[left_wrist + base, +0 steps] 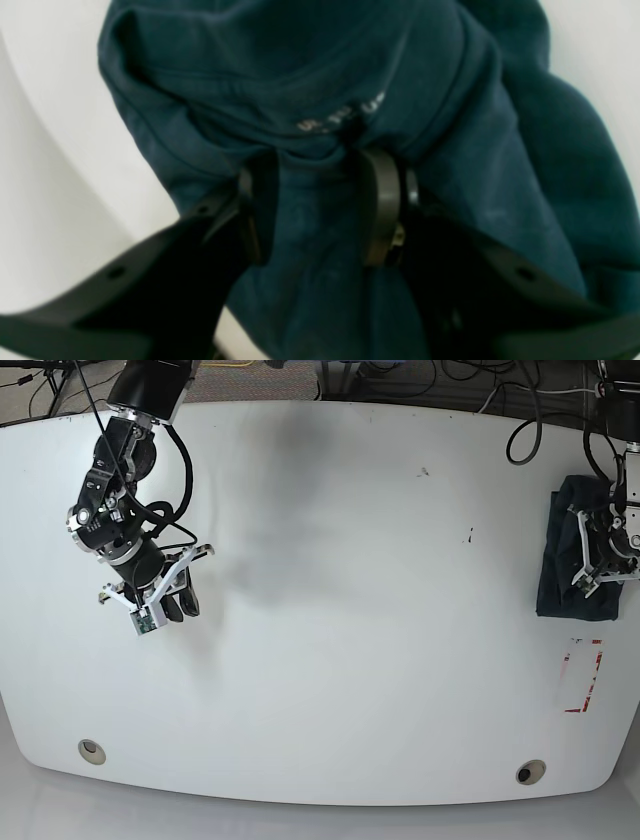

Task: Layout the t-shirt on the table in an organized manner, then fold the t-shirt properly
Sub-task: 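Grasp the folded shirt with the left gripper and slide it to the table edge, then release the shirt with the left gripper and lift both grippers away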

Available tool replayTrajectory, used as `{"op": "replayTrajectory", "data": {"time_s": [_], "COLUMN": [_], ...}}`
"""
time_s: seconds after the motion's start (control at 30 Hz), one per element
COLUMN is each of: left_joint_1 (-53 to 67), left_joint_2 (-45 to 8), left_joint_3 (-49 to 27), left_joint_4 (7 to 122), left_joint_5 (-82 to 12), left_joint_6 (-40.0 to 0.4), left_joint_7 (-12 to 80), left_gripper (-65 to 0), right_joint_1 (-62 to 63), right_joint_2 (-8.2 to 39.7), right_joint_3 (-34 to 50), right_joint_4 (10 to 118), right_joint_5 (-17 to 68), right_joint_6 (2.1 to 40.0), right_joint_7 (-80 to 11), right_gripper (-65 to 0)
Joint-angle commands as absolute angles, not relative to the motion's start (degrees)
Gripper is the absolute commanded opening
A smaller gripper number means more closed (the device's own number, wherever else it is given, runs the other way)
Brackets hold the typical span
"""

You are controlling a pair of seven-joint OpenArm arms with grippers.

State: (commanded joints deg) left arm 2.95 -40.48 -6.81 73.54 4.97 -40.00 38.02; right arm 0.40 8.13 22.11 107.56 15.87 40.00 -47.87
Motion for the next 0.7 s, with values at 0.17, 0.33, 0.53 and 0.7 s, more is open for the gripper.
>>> {"op": "replayTrajectory", "data": {"time_s": [0.17, 0.33, 0.53, 0.7], "left_joint_1": [3.56, 3.56, 3.21, 1.45], "left_joint_2": [-41.54, -43.47, -43.47, -42.86], "left_joint_3": [-8.84, -9.8, -14.11, -14.73], "left_joint_4": [73.54, 73.45, 74.33, 81.63], "left_joint_5": [4.88, 4.7, 4.7, 4.7], "left_joint_6": [-40.0, -40.0, -40.0, -40.0], "left_joint_7": [38.02, 36.7, 34.59, 35.74], "left_gripper": [-40.8, -40.8, -40.8, -40.8], "right_joint_1": [-0.75, -1.54, -1.63, -1.63], "right_joint_2": [8.04, 8.04, 8.04, 8.13], "right_joint_3": [22.11, 22.02, 22.02, 22.02], "right_joint_4": [108.7, 109.05, 108.88, 109.14], "right_joint_5": [15.87, 15.87, 15.52, 15.43], "right_joint_6": [40.0, 40.0, 40.0, 40.0], "right_joint_7": [-47.87, -47.87, -47.87, -47.87], "right_gripper": [-51.2, -51.2, -51.2, -51.2]}}
